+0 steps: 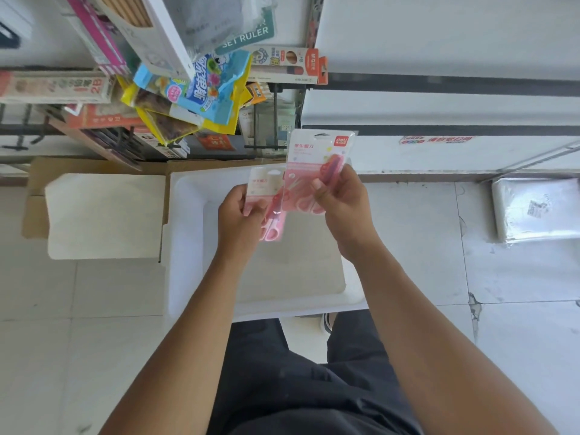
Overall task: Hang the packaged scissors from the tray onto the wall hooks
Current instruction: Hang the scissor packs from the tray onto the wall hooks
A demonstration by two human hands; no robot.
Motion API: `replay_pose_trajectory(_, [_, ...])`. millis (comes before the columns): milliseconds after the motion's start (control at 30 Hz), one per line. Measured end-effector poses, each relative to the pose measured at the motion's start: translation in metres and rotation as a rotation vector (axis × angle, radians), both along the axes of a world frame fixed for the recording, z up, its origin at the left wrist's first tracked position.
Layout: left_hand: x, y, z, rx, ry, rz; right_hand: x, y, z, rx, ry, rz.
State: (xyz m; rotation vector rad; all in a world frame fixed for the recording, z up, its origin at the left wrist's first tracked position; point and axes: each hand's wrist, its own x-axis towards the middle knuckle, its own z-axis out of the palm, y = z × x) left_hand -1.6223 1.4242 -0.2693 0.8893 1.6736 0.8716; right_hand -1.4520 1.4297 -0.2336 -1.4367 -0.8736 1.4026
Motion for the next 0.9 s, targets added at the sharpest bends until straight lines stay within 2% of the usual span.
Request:
replay_pose_trajectory(333, [-0.005, -0.013, 0.091, 0.101, -0.181, 0.063, -0.001, -0.019, 0.085, 0.083, -0.007, -0.038])
replay_pose_trajectory(633, [-0.013, -0.022, 0.187, 0.255, -0.259, -0.014, -0.003, -0.048, 0.181, 0.199, -0.010, -0.125])
replay_pose_trajectory(900, [0.019, -0.043, 0.249, 0.388, -0.273, -0.059, 0.030, -0.082, 0.240, 0.311, -0.048, -0.112])
